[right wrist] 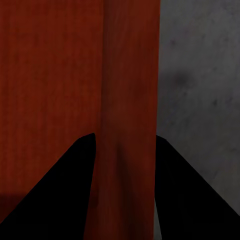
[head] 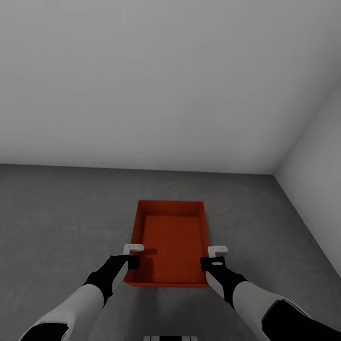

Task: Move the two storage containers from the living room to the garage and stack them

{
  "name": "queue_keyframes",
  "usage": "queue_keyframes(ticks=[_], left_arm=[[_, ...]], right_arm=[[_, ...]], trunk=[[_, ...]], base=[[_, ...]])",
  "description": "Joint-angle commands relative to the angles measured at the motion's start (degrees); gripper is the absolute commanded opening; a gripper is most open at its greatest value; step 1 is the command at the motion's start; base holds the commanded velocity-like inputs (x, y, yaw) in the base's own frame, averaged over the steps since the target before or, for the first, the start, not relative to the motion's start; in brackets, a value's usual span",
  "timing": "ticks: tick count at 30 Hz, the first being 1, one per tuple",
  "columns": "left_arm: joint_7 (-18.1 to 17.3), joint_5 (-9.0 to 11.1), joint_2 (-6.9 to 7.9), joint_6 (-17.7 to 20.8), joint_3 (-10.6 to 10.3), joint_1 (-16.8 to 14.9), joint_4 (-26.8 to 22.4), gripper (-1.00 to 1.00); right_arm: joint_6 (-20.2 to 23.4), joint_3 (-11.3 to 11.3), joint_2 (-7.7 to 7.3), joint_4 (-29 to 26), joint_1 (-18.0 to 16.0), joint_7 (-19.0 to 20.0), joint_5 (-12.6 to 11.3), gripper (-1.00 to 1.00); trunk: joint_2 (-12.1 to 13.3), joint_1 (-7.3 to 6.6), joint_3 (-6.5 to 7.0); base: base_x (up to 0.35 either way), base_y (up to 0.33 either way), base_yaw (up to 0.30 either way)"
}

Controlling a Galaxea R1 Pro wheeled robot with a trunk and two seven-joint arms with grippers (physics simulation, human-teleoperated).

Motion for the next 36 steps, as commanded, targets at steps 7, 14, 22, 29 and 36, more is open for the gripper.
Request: queue_keyframes(ticks=[7, 14, 22, 29, 36], left_arm=[[0.33, 1.98, -0.34, 1.37, -0.65, 0.04, 0.15, -1.0], [0.33, 1.98, -0.33, 1.37, -0.65, 0.04, 0.16, -1.0], [0.33, 1.93, -0.27, 1.35, -0.65, 0.04, 0.17, -1.0], [0.33, 1.95, -0.27, 1.34, -0.65, 0.04, 0.19, -1.0], [0.33, 1.91, -0.29, 1.36, -0.65, 0.04, 0.16, -1.0]], right_arm=[[0.28, -0.72, 0.01, -0.22, -0.09, -2.93, 1.46, -1.0], [0.28, -0.67, 0.01, -0.22, -0.09, -2.93, 1.46, -1.0], [0.28, -0.67, 0.01, -0.22, -0.09, -2.93, 1.46, -1.0], [0.28, -0.69, 0.01, -0.22, -0.09, -2.95, 1.46, -1.0], [0.28, -0.75, 0.01, -0.22, -0.09, -2.94, 1.46, -1.0]], trunk=[[-2.42, 1.31, -1.72], [-5.23, 2.84, -3.52], [-7.24, 3.94, -4.59], [-8.84, 4.82, -5.31], [-8.84, 4.82, -5.76]], base=[[0.0, 0.0, 0.0], [0.0, 0.0, 0.0], [0.0, 0.0, 0.0], [0.0, 0.0, 0.0], [0.0, 0.0, 0.0]])
